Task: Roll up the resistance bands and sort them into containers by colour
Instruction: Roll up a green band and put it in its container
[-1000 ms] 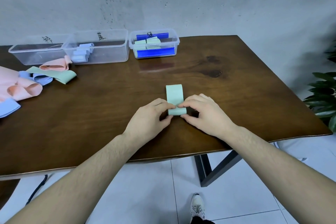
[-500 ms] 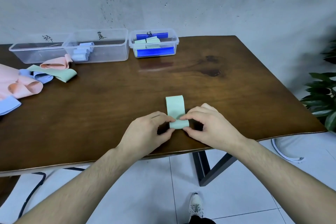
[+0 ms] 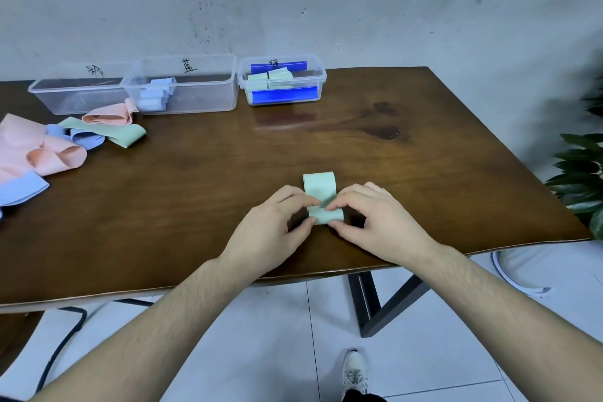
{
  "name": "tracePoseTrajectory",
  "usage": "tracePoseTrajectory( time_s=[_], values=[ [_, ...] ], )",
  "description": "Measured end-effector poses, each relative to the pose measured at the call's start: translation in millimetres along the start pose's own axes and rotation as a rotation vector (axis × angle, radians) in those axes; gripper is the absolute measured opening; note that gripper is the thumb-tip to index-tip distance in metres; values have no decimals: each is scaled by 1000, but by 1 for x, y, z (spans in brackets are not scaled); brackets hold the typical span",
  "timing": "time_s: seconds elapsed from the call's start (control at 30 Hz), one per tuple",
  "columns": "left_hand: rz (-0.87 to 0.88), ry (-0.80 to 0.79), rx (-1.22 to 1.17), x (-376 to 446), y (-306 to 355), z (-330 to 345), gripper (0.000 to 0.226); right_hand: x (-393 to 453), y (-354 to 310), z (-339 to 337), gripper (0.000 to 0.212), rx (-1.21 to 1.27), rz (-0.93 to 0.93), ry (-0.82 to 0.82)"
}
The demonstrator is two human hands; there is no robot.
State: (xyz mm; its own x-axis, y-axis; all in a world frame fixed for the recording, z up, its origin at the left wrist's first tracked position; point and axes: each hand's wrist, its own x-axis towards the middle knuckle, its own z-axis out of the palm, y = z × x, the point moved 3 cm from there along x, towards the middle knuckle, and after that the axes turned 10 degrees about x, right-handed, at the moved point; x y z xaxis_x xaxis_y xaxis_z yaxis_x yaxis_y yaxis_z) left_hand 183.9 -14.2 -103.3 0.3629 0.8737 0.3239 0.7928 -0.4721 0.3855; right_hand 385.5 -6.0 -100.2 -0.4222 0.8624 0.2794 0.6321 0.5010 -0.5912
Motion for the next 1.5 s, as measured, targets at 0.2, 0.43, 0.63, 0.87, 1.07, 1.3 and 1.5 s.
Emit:
tracePoseTrajectory(
  time_s=[0.2, 0.43, 0.63, 0.87, 1.07, 1.3, 1.5],
  values=[
    [18, -4, 26, 4, 0, 1, 23, 6, 4, -1, 25, 24, 8, 15],
    [-28, -37, 55, 12, -5, 2, 27, 5, 5, 0, 30, -25, -39, 26],
    [-11, -3, 10, 12, -5, 2, 25, 10, 8, -1, 29, -21, 1, 12],
    [1, -8, 76, 16, -7, 5, 29, 12, 11, 2, 31, -28, -18, 60],
    [-25, -21, 81, 23, -9, 6, 34, 14, 9, -1, 35, -123, -57, 65],
    [-2, -15, 77, 24, -9, 3, 32, 18, 12, -4, 31, -99, 0, 67],
    [-9, -39, 85, 29, -10, 4, 29, 23, 12, -5, 25, -130, -5, 73]
  ],
)
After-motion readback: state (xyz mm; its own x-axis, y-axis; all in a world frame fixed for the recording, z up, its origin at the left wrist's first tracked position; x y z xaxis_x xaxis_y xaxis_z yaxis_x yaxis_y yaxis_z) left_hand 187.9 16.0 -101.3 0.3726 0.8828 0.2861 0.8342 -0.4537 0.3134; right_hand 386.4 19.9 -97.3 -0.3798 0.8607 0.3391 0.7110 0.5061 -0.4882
